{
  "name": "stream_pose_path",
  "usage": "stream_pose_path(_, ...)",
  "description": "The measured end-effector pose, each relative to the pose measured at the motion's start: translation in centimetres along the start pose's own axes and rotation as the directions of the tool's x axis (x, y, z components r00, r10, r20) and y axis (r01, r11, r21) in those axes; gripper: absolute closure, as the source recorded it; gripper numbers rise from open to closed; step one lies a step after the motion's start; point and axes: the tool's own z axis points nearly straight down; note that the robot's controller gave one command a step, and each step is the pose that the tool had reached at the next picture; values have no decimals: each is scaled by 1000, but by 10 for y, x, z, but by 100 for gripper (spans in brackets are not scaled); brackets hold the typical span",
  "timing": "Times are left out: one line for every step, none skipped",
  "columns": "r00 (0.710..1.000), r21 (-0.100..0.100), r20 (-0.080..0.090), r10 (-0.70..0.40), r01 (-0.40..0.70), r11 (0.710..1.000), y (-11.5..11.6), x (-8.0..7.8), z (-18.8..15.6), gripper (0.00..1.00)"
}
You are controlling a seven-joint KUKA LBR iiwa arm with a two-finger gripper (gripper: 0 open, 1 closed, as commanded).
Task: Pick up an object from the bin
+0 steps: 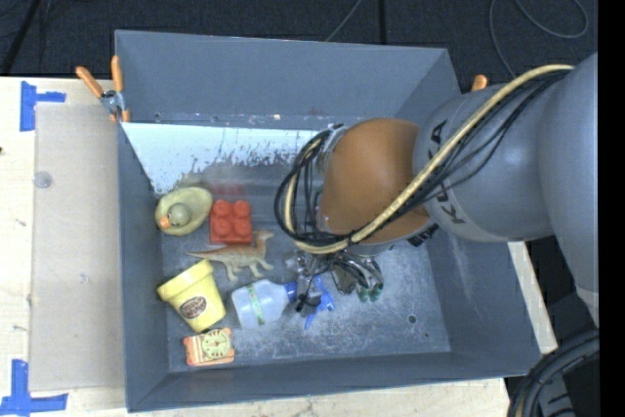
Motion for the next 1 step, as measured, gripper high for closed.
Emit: stream_pose_path(999, 0, 13, 32, -32, 1000, 0, 5, -173, 100)
